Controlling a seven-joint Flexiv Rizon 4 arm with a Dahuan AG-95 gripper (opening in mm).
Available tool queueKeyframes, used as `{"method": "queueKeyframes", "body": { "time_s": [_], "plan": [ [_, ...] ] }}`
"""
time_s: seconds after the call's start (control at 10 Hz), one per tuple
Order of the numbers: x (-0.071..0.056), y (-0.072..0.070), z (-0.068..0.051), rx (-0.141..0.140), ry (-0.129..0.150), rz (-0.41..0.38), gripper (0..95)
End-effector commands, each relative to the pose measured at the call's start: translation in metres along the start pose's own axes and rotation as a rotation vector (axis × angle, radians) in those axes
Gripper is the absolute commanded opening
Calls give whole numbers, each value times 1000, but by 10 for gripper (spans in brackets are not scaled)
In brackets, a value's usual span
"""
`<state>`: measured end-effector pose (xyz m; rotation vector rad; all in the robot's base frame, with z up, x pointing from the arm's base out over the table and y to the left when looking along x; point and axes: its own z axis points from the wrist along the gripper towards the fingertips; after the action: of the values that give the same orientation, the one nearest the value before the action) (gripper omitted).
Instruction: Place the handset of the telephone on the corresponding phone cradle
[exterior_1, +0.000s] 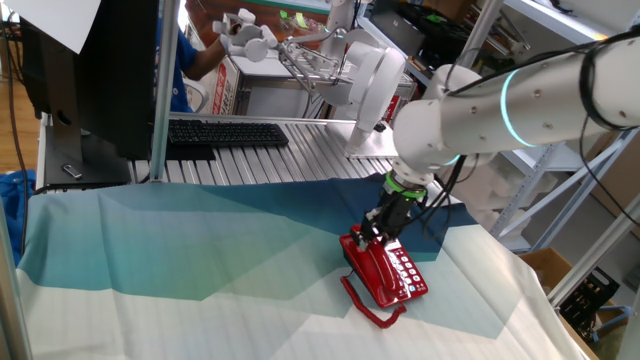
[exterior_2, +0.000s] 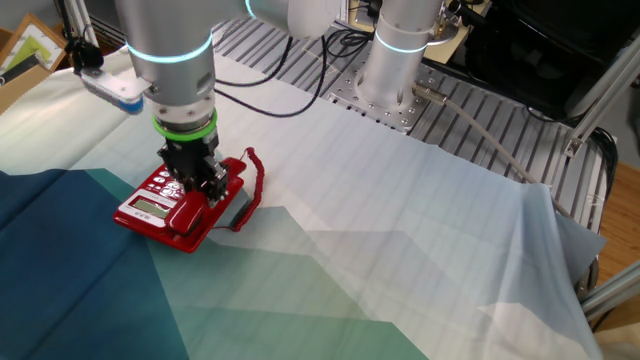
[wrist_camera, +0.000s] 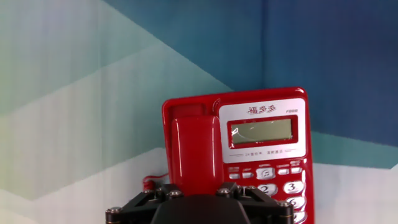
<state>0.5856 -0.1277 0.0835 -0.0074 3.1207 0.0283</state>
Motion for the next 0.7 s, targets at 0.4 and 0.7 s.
{"method": "queueKeyframes", "body": {
  "time_s": [0.4,0.7],
  "plan": [
    [-4,6,-1,7,1,-3,0],
    [-4,6,4,7,-8,-16,0]
  ]
}}
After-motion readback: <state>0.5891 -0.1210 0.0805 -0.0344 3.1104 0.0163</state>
